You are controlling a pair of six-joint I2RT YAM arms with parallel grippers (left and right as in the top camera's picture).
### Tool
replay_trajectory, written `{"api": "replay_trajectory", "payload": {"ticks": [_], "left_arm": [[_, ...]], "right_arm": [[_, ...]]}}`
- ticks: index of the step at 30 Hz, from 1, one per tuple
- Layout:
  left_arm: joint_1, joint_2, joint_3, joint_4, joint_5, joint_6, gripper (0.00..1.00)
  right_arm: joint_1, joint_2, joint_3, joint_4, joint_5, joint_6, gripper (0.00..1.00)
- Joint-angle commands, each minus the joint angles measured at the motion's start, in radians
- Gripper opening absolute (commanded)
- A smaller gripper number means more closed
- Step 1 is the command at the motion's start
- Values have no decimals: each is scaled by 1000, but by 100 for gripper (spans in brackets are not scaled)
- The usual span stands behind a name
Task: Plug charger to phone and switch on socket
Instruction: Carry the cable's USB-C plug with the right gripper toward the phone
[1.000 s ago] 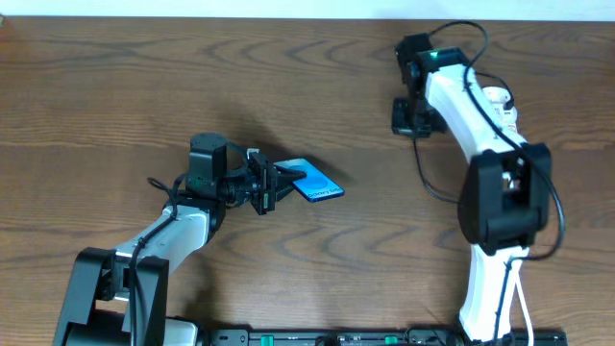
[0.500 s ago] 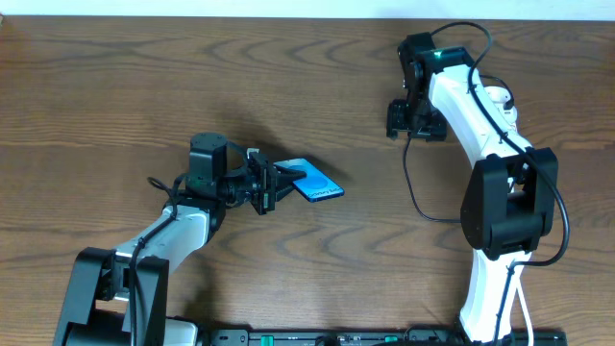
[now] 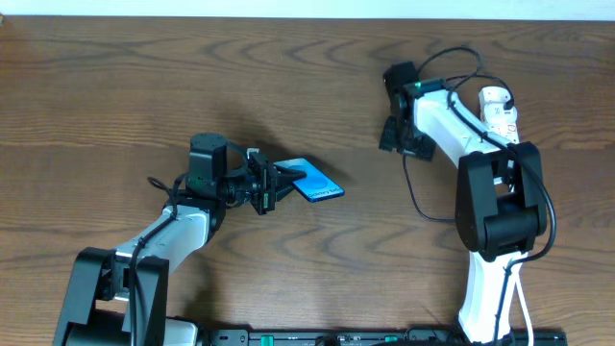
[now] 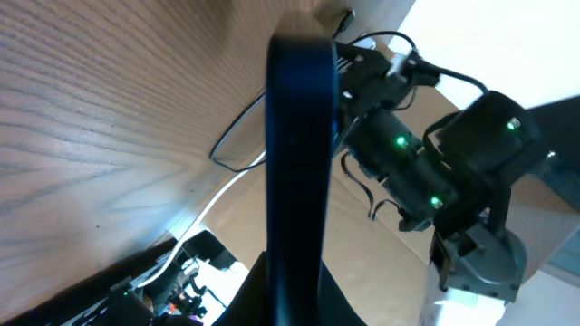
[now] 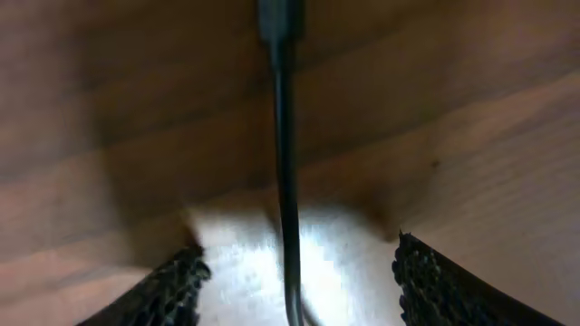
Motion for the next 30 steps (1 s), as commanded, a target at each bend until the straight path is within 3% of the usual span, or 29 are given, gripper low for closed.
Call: {"api": "replay_trajectory", "payload": {"ticks": [1, 4, 7, 9, 12, 24, 30], "left_arm": [[0, -6, 13, 8, 21, 13, 7], [0, -6, 13, 8, 21, 13, 8], [0, -6, 13, 8, 21, 13, 8], [0, -6, 13, 8, 21, 13, 8], [0, -6, 13, 8, 21, 13, 8], [0, -6, 13, 8, 24, 13, 7], [0, -6, 13, 8, 25, 13, 7]], "right_arm": [[5, 10, -82, 76, 89, 18, 66], [5, 10, -148, 192, 95, 18, 64], [5, 10, -185, 240, 95, 18, 52], [6, 10, -202, 249, 95, 18, 40], [6, 10, -213, 247, 94, 17, 30], [6, 10, -217, 229, 11, 6, 2], [6, 9, -216, 204, -81, -60, 1]]}}
